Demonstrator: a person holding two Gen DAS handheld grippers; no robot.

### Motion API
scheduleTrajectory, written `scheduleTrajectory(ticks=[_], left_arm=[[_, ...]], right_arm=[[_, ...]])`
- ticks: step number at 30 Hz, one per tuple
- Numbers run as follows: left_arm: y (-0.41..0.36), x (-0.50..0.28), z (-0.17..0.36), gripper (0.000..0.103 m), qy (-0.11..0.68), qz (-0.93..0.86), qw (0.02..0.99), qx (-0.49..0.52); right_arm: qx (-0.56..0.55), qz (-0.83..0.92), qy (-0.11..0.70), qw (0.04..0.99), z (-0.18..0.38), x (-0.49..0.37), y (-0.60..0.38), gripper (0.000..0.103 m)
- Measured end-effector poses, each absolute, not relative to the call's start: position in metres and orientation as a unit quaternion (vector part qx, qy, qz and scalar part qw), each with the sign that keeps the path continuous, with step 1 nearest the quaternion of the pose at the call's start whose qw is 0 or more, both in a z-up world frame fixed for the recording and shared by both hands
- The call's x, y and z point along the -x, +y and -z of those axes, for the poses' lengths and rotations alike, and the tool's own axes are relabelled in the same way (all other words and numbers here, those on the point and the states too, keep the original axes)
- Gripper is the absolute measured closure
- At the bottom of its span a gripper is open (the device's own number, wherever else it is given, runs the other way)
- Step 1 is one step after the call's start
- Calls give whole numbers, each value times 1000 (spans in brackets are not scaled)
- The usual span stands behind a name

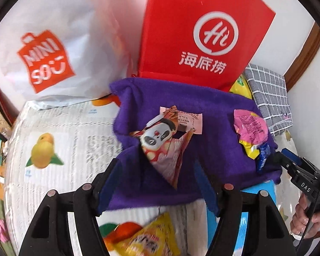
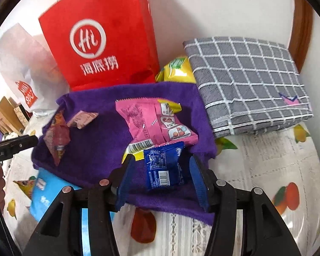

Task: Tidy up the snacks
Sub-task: 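Lower both held bags onto the purple towel and open both tools, then move both open tools back to the snack pile beside the tissue box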

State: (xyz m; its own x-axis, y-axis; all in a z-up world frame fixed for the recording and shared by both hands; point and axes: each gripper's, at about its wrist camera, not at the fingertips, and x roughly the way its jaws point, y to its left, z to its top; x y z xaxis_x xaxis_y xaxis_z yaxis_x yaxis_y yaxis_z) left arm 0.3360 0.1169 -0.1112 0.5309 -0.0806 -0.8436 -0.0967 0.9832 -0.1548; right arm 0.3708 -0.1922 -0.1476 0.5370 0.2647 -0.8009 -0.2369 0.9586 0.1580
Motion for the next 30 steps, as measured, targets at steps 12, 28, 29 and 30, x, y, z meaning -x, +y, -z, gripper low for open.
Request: scheduleTrajectory(ticks=[12,28,29,30], left_arm=[[125,-260,82,35,457,-4,880,129],[116,-185,88,35,460,24,876,140],[116,-182,89,35,460,26,876,142],[117,-179,90,35,460,29,876,145]], right_arm=[[21,-144,418,897,108,-292,-186,50],[25,-190,459,867,133,-202,-174,50],[26,-192,459,867,135,-198,-173,50],[25,-195,461,865,137,-194,-172,50]])
